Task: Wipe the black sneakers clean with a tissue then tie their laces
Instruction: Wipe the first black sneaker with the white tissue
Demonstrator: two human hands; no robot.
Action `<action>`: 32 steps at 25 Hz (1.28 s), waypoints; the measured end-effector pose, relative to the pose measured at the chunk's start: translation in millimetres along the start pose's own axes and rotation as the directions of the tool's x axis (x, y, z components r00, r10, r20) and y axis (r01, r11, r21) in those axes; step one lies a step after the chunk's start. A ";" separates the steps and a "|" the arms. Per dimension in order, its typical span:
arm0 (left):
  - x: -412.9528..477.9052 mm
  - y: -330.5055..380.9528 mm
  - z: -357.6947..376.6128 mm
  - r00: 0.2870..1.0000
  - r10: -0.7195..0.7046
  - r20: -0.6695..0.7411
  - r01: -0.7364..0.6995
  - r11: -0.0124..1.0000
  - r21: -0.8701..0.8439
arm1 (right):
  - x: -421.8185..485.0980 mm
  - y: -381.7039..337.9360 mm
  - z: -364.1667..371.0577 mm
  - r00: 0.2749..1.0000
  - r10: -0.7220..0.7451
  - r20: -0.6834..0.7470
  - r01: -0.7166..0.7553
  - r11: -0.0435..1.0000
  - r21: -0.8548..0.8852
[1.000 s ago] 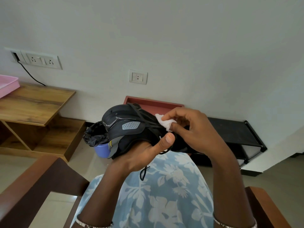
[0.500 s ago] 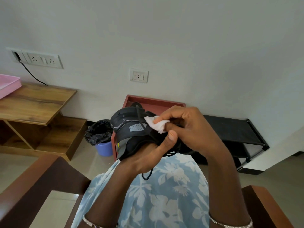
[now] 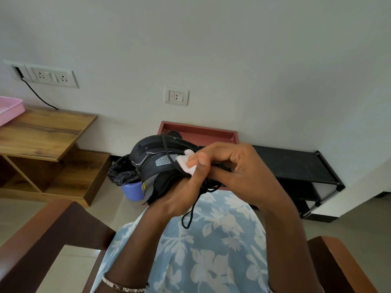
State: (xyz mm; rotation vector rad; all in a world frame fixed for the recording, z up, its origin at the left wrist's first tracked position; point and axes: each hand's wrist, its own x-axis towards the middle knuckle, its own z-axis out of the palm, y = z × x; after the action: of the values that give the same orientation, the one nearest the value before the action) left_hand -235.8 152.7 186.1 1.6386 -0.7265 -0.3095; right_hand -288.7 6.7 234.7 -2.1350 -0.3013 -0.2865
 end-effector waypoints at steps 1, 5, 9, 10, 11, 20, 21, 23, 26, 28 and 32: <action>2.0 -1.8 -2.0 1.000 0.020 0.022 -0.019 0.998 -0.054 | -0.8 5.2 -4.2 0.998 0.024 -0.050 -0.025 1.000 -0.016; 6.2 -0.6 -7.2 0.991 -0.136 -0.006 0.130 0.956 -0.264 | -3.8 13.7 -9.7 0.966 0.033 -0.255 -0.079 0.982 -0.173; 8.6 9.5 -7.5 0.978 -0.205 0.042 0.205 0.900 -0.385 | -3.1 -10.4 23.2 0.987 -0.064 -0.145 0.045 0.990 -0.132; 8.7 12.2 -8.8 0.976 -0.217 0.036 0.211 0.876 -0.433 | -2.2 -11.4 26.1 0.985 -0.084 -0.150 0.063 0.988 -0.143; 9.5 12.9 -9.7 0.973 -0.229 0.038 0.218 0.848 -0.482 | -0.5 -8.2 24.9 0.980 -0.090 -0.179 0.062 0.986 -0.156; 16.7 2.4 -15.2 0.940 -0.341 0.028 0.254 0.640 -0.725 | 3.4 9.8 43.3 0.909 -0.094 -0.406 -0.012 0.968 -0.249; 15.7 4.5 -16.0 0.934 -0.356 0.024 0.250 0.606 -0.755 | 2.2 5.4 50.7 0.924 -0.091 -0.370 0.012 0.977 -0.212; 15.3 7.9 -17.7 0.934 -0.358 0.005 0.224 0.574 -0.787 | 7.1 5.6 55.9 0.911 -0.126 -0.392 0.007 0.957 -0.291; 15.0 14.6 -16.5 0.934 -0.358 -0.006 0.211 0.563 -0.799 | 22.3 15.1 42.1 0.782 -0.232 -0.578 -0.122 0.853 -0.508; 16.1 15.7 -17.3 0.921 -0.388 -0.032 0.195 0.532 -0.824 | 27.5 19.5 26.7 0.702 -0.265 -0.661 -0.194 0.822 -0.535; 17.0 18.3 -17.9 0.904 -0.426 -0.030 0.177 0.437 -0.882 | 26.7 32.1 28.3 0.670 -0.236 -0.703 -0.210 0.849 -0.485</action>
State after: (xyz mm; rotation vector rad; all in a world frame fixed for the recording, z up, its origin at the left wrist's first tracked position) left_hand -217.6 155.5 210.8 0.7552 0.0144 -0.6064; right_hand -250.6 15.9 202.9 -2.3213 0.2973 -1.3635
